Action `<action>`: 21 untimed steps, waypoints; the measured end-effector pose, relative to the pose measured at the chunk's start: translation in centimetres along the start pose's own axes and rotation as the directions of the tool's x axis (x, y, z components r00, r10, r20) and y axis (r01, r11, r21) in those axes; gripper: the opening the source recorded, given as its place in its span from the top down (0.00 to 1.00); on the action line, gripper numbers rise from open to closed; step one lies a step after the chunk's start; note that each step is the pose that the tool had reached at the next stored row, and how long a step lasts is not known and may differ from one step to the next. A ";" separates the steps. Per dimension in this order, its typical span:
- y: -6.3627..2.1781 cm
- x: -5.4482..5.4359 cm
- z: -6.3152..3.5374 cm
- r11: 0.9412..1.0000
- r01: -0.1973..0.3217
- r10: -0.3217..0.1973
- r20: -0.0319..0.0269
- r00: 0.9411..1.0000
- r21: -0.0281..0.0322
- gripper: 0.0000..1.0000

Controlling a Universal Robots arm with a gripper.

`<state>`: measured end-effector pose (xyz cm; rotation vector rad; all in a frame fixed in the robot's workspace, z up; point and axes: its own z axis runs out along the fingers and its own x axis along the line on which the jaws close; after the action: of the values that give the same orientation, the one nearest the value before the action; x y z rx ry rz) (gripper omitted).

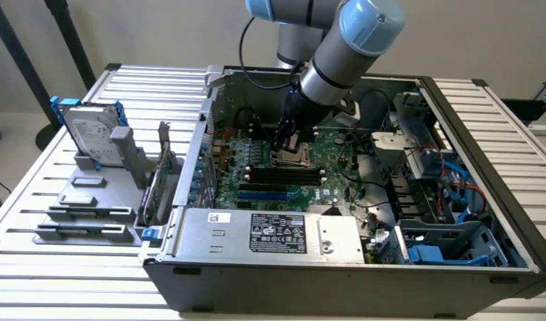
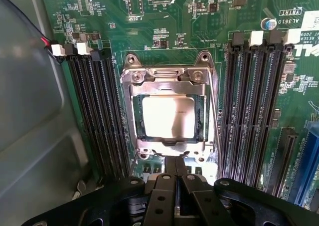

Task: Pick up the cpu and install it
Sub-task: 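Close the cpu cover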

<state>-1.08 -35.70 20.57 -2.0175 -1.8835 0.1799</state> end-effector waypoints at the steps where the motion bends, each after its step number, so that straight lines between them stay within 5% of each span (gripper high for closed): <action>1: 0.06 0.0 0.17 1.000 0.000 0.000 0.001 1.000 0.000 0.89; 8: 0.44 0.0 1.23 1.000 -0.002 0.002 0.006 1.000 0.000 0.89; 12: 0.37 0.1 1.19 1.000 -0.002 0.002 0.005 1.000 -0.001 0.89; 21: -1.67 0.2 -0.19 1.000 -0.002 0.002 0.003 1.000 0.004 0.89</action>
<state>-2.55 -35.47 21.37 -2.0173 -1.8815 0.1868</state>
